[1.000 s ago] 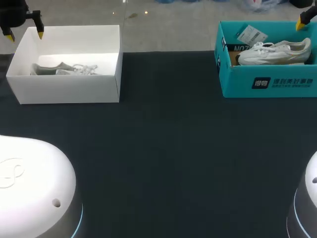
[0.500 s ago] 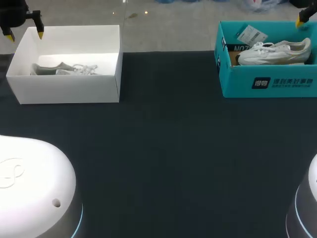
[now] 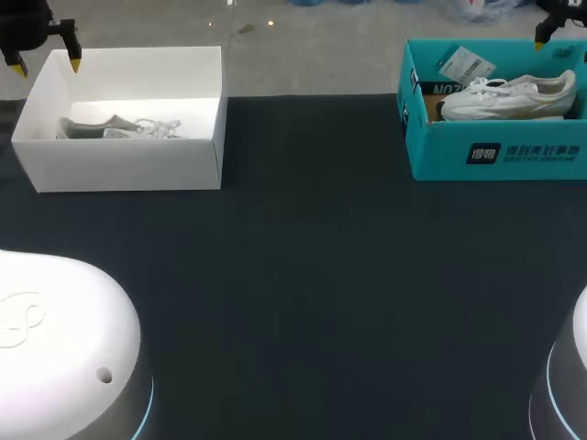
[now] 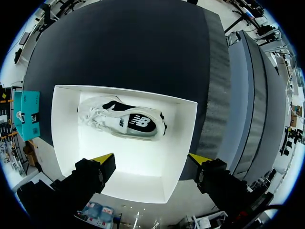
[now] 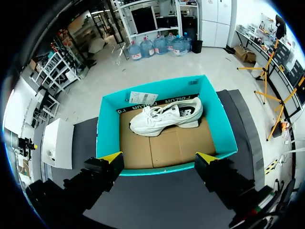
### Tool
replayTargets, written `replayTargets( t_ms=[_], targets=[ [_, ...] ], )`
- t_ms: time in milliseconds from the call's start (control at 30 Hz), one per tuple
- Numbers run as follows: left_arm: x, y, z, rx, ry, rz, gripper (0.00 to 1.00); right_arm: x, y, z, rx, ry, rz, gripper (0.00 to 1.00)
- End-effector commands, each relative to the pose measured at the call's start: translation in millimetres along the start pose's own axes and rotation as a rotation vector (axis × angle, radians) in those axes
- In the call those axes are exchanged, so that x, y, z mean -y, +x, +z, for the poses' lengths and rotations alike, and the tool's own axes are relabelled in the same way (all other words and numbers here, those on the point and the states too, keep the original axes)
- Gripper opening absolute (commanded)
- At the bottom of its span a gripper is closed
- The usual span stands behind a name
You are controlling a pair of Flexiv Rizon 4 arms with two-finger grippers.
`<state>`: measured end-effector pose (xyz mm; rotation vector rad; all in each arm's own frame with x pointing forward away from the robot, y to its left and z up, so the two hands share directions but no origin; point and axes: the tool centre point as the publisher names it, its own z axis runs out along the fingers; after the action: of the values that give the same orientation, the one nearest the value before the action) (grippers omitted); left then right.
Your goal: Take the shoe out of the shoebox, open the shoe tongue, remove and reinsert the insole, then place the shoe into the shoebox
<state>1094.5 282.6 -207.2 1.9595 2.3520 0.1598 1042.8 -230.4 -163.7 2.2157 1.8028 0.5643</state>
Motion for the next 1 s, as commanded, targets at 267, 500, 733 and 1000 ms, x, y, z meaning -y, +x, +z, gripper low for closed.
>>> replayTargets(
  t_ms=[267, 500, 733, 1000],
  targets=[
    [1, -0.1, 0, -0.002, -0.002, 0.0, 1.0, -25.8, -17.5, 24, 0.13, 0.091, 0.007, 1.0],
    [1, -0.1, 0, -0.002, -0.002, 0.0, 1.0, -25.8, -17.5, 24, 0.13, 0.091, 0.007, 1.0],
    [1, -0.1, 0, -0.002, -0.002, 0.0, 1.0, -32.7, -22.4, 51, 0.167, 0.098, 0.049, 1.0],
    [1, -0.1, 0, -0.002, -0.002, 0.0, 1.0, -59.1, -44.7, 110, 0.231, 0.115, 0.134, 1.0]
  ],
)
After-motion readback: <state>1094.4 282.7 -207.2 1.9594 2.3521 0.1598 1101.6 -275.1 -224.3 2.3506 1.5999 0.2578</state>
